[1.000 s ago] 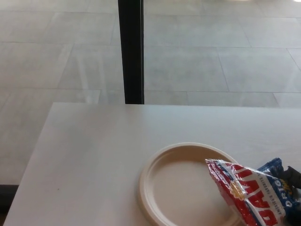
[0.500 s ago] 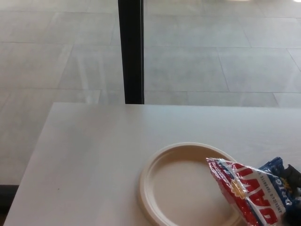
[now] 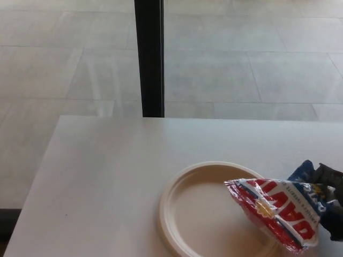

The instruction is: The robot uses its right hand to pick up a bag of sunflower seeds kept in the middle of the desk and tilts it over a plate kept next to it to pour out a few seeds and then puts the bag of seeds back on the desk

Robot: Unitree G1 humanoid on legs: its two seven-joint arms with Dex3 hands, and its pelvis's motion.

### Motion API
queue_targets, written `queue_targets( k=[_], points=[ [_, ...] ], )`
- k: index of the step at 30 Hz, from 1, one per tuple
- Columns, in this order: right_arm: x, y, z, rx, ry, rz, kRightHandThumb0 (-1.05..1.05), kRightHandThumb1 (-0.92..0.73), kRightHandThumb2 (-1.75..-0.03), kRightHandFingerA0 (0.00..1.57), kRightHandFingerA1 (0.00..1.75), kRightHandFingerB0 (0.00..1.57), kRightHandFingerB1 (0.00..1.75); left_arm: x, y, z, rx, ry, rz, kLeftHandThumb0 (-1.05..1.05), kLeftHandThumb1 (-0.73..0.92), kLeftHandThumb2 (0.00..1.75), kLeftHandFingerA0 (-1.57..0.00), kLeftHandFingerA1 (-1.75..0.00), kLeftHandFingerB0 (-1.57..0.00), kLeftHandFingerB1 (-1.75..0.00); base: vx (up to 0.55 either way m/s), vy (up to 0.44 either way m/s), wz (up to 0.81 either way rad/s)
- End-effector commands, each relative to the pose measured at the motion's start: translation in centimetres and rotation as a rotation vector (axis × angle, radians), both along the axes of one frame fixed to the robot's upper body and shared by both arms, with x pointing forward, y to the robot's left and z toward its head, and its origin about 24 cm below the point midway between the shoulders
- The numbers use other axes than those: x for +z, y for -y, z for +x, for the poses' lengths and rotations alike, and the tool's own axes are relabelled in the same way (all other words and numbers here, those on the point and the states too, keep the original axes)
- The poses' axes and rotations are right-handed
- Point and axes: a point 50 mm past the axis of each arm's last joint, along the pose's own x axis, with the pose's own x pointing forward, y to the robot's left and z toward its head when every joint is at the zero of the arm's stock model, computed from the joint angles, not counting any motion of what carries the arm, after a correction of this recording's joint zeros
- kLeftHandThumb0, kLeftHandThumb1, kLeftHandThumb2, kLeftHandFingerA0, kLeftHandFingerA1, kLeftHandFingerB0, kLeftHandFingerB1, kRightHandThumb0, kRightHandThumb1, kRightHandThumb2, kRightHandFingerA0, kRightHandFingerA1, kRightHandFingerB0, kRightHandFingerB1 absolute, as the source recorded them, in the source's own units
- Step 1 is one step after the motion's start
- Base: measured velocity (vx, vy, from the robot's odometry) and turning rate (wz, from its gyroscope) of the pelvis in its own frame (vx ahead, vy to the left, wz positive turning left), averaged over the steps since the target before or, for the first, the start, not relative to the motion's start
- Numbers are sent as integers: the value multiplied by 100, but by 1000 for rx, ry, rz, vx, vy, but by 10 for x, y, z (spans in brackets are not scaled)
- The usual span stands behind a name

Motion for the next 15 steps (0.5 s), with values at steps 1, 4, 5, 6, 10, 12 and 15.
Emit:
queue_targets(
  k=[1,4,5,6,10,12,15],
  points=[
    [15,-8,9,-7,-56,-48,-24,-52,-108,110,172,77,142,5,-6,1,-7,25,21,-72,74,63,-46,-51,-37,-34,0,0,0],
    [20,-13,9,4,-59,-59,-26,-54,-94,92,175,82,143,6,-7,0,-18,21,27,-73,73,62,-44,-52,-37,-34,0,0,0],
    [22,-15,9,14,-60,-66,-26,-54,-94,92,175,82,143,6,-7,-1,-21,22,25,-73,73,62,-44,-52,-37,-34,0,0,0],
    [24,-16,9,18,-60,-66,-25,-53,-100,92,175,80,149,7,-7,-1,-17,25,22,-72,73,62,-45,-52,-36,-34,0,0,0],
    [32,-20,10,27,-71,-60,-23,-50,-112,92,175,79,156,6,-7,-2,-10,20,26,-73,73,62,-46,-52,-38,-34,0,0,0],
    [36,-19,12,36,-62,-85,-29,-52,-101,93,175,83,134,7,-7,-2,-15,21,26,-74,72,62,-47,-54,-37,-35,0,0,0],
    [42,-21,14,43,-71,-107,-28,-56,-95,92,175,83,138,7,-8,-5,-6,15,33,-77,59,98,-43,-62,-30,-49,0,0,0]
  ],
)
